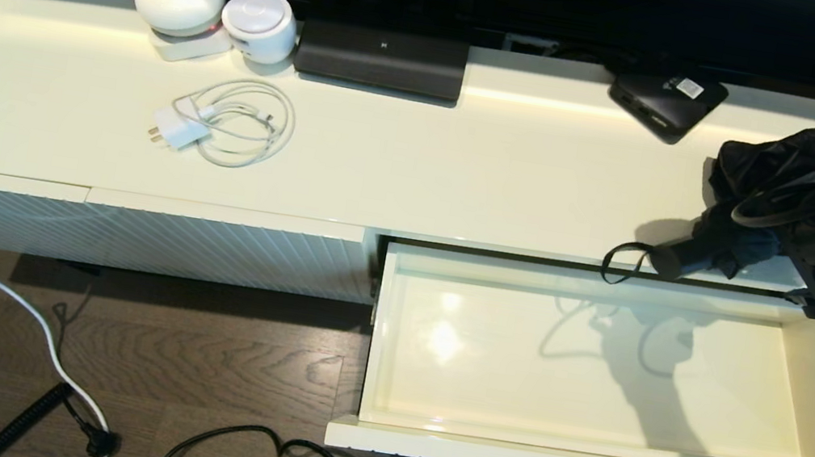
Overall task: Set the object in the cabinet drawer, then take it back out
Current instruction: Put the umbrella in the drawer
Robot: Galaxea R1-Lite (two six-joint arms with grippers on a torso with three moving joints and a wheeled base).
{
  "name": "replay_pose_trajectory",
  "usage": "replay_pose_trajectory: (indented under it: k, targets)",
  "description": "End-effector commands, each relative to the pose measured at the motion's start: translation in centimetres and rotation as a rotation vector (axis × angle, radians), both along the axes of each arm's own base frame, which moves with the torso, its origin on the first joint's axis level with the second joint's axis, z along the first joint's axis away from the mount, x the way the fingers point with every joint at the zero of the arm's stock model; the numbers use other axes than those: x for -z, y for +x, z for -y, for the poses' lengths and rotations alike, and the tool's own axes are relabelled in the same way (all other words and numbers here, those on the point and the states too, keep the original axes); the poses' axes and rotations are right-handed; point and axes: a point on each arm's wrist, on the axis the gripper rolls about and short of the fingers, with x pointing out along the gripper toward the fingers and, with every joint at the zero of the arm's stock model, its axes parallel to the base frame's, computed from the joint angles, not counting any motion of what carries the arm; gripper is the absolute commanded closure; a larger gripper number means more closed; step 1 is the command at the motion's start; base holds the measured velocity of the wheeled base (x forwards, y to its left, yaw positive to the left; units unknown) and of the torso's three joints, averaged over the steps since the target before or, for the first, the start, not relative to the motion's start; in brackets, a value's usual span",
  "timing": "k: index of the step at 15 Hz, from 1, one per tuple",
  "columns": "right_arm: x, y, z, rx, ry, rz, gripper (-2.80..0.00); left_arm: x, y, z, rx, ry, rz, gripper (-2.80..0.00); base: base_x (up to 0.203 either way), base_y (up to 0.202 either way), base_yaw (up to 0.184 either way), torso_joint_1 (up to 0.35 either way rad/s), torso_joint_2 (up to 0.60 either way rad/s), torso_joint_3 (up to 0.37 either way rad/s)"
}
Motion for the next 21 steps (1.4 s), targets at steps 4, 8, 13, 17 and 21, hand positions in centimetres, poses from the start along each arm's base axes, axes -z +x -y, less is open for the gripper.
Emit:
replay_pose_trajectory:
  k: [4, 8, 13, 17, 21]
  targets:
    - [0.6, 0.7, -0.1, -0.005, -0.003, -0.001, -2.8, 0.0, 0.0, 0.0, 0.0, 0.0, 0.002, 0.0, 0.0, 0.0, 0.0, 0.0, 0.0, 0.0]
    - [0.4, 0.6, 0.0, -0.01, -0.009, 0.002, 0.0, 0.0, 0.0, 0.0, 0.0, 0.0, 0.001, 0.0, 0.0, 0.0, 0.0, 0.0, 0.0, 0.0]
    - [1.3, 0.9, 0.0, -0.023, 0.006, -0.01, 0.0, 0.0, 0.0, 0.0, 0.0, 0.0, 0.001, 0.0, 0.0, 0.0, 0.0, 0.0, 0.0, 0.0]
    - [2.6, 1.2, 0.1, -0.02, 0.0, -0.034, 0.0, 0.0, 0.0, 0.0, 0.0, 0.0, 0.001, 0.0, 0.0, 0.0, 0.0, 0.0, 0.0, 0.0]
    - [2.5, 0.8, 0.0, -0.019, 0.007, -0.029, 0.0, 0.0, 0.0, 0.0, 0.0, 0.0, 0.001, 0.0, 0.0, 0.0, 0.0, 0.0, 0.0, 0.0]
